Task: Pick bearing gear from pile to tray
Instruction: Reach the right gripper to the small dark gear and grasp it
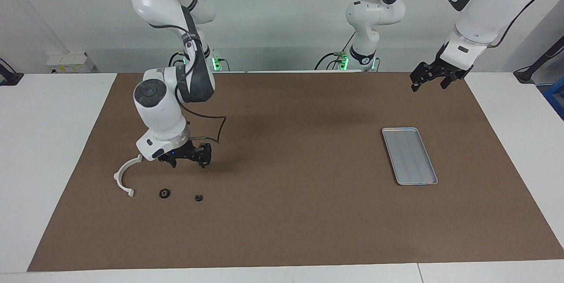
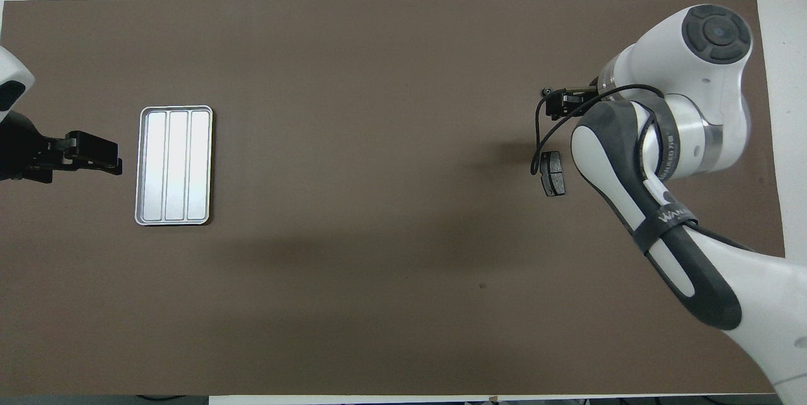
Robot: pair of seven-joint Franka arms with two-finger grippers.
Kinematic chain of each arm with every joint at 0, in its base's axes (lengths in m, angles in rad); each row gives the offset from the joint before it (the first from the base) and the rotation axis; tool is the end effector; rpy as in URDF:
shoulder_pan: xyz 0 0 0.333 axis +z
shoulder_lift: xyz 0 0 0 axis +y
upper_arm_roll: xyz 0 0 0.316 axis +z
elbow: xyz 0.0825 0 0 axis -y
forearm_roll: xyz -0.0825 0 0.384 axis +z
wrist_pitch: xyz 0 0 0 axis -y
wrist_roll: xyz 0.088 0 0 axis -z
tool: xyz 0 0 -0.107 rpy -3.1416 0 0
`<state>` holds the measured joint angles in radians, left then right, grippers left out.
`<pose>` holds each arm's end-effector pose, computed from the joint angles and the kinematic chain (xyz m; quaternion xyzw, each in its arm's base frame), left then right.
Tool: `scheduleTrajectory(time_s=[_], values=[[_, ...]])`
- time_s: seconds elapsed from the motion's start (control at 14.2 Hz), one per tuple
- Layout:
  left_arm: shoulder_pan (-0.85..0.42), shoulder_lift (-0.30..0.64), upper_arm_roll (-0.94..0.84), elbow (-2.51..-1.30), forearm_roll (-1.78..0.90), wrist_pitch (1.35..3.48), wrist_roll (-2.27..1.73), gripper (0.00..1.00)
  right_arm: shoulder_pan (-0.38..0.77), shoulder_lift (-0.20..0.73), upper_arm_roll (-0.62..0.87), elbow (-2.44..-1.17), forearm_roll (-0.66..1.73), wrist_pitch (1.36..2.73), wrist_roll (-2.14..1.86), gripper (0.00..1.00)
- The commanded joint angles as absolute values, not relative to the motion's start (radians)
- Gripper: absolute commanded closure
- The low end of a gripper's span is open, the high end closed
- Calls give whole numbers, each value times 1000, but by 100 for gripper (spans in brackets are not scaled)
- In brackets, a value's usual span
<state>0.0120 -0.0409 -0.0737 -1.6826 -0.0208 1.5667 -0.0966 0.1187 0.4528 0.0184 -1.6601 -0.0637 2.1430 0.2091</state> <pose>0.5369 -0.0362 0.5939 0.9991 0.0179 -0.0381 0.0059 0.6694 0.0882 0.3494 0.9994 -0.0201 0.0189 0.0201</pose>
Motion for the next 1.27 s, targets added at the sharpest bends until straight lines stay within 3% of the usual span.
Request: scheduleTrajectory(time_s=[0.0, 0.28, 0.92, 1.2], values=[[11, -60, -74, -1695, -11, 1555, -97, 0, 124, 599, 21, -1476, -95, 2099, 253, 0], [11, -60, -74, -1695, -11, 1555, -97, 0, 140, 739, 23, -1298, -98, 2048, 345, 0], [11, -60, -74, -1695, -11, 1555, -97, 0, 141, 765, 21, -1304, -101, 2048, 433, 1], [11, -60, -74, -1695, -11, 1555, -98, 0, 130, 761, 23, -1305, -86, 2037, 434, 21]])
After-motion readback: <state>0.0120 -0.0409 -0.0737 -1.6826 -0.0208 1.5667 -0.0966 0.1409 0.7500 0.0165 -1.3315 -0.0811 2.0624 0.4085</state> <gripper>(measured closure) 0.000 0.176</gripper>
